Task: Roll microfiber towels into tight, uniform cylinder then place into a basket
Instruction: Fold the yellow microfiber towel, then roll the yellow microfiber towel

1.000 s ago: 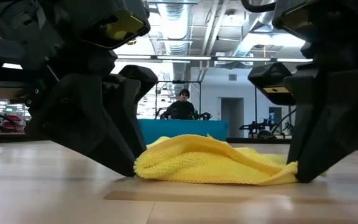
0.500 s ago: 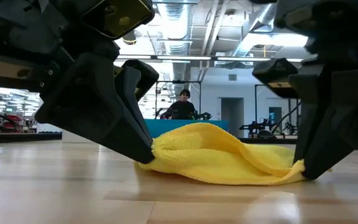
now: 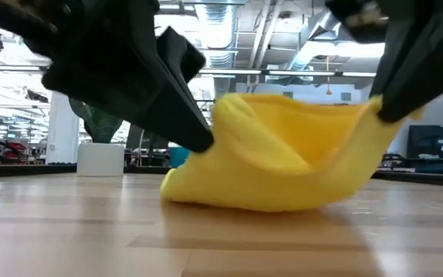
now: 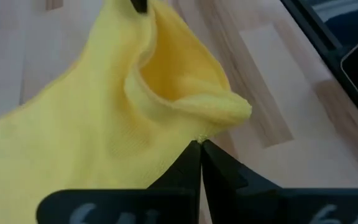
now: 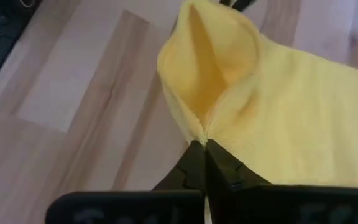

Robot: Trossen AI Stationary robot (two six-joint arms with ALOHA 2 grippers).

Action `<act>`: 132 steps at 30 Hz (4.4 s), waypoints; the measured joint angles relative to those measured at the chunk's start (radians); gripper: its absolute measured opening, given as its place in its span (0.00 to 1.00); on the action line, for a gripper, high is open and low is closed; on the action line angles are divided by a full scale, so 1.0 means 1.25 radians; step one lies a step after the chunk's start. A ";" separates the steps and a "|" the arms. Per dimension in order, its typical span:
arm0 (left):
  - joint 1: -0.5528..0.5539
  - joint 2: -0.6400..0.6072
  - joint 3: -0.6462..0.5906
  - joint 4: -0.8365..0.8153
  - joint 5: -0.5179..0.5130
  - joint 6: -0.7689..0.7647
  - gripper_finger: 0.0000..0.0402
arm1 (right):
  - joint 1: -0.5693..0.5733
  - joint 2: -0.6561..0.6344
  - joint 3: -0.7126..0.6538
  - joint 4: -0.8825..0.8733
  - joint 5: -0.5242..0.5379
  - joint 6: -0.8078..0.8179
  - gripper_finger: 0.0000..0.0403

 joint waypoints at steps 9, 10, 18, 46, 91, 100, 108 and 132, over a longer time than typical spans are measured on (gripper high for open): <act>-0.069 0.000 0.143 -0.231 -0.136 -0.019 0.00 | 0.053 -0.001 0.099 -0.102 0.058 0.072 0.02; -0.074 0.000 0.159 -0.253 -0.147 -0.025 0.00 | 0.059 -0.001 0.108 -0.105 0.068 0.073 0.02; -0.114 0.000 0.262 -0.488 -0.260 -0.117 0.00 | 0.093 -0.001 0.192 -0.196 0.169 0.061 0.01; 0.171 -0.001 0.134 -0.617 -0.266 -0.181 0.00 | -0.222 -0.001 -0.032 -0.150 0.111 0.035 0.02; 0.131 -0.004 0.158 -0.642 -0.216 -0.237 0.33 | -0.273 -0.021 -0.043 -0.172 0.100 0.049 0.33; 0.092 -0.058 0.155 -0.645 -0.237 -0.259 0.33 | -0.270 -0.179 -0.044 -0.208 0.111 0.046 0.31; 0.107 -0.058 0.128 -0.548 -0.258 -0.179 0.33 | -0.248 -0.349 -0.216 -0.072 0.145 0.051 0.30; 0.301 -0.057 -0.044 -0.184 -0.105 -0.036 0.22 | -0.390 -0.218 -0.437 0.495 -0.106 -0.123 0.30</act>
